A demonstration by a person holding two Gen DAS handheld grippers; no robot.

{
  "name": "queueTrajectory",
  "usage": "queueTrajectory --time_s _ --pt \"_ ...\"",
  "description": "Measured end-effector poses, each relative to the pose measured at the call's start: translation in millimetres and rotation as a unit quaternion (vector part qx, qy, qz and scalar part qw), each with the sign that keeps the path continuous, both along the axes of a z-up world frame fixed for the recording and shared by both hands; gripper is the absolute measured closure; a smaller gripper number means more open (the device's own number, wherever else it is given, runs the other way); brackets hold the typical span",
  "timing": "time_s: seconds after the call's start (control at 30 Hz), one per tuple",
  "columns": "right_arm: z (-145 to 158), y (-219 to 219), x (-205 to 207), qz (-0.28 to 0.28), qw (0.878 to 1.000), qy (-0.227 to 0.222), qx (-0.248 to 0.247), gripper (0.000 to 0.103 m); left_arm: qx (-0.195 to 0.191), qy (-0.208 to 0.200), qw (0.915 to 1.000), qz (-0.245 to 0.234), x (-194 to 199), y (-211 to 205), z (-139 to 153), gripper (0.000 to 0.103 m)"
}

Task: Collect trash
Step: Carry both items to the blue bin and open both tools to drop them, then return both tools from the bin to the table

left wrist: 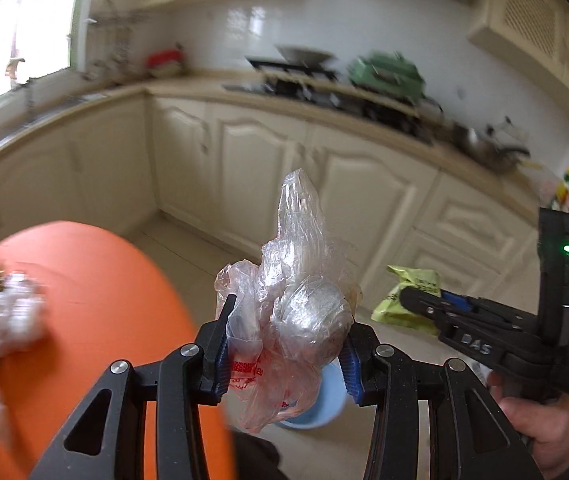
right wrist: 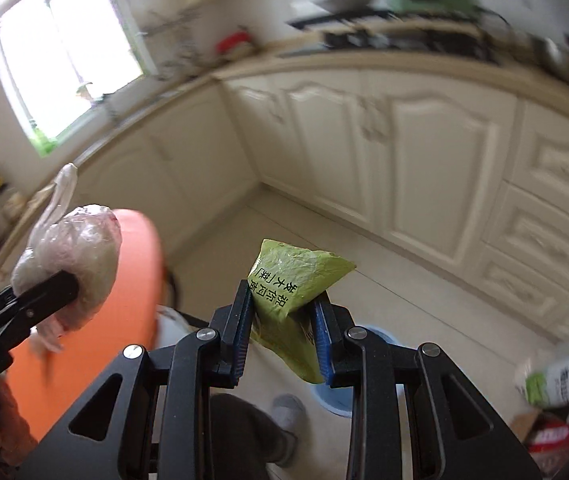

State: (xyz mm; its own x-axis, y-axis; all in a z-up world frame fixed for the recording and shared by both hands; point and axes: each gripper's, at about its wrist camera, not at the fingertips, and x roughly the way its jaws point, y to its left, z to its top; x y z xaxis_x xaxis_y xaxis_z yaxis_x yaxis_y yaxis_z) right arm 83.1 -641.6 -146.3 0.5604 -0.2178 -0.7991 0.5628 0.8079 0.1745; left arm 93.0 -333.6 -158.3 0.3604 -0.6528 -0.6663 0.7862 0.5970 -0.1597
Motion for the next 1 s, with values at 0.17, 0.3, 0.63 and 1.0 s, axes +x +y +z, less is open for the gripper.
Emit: queueTrajectory --time_s 0.17,0.3,0.63,1.0 --pt "-62 -45 -15 -0.038 0.998 0.045 0.037 0.075 0.053 0.050 0.9969 -0.032 15 -65 -58 0.063" --pt "-106 -68 -17 -0.051 0.994 0.070 0.065 0.075 0.093 0.089 0.9910 -0.035 37 -104 -97 0.063" --pt "-178 -103 -13 -0.068 0.985 0.108 0.116 0.072 0.167 0.153 0.9729 -0.049 113 -218 -186 0.052" --pt "-173 -113 -25 -0.115 0.983 0.103 0.103 0.000 0.183 0.087 0.9792 -0.017 125 -239 -175 0.012"
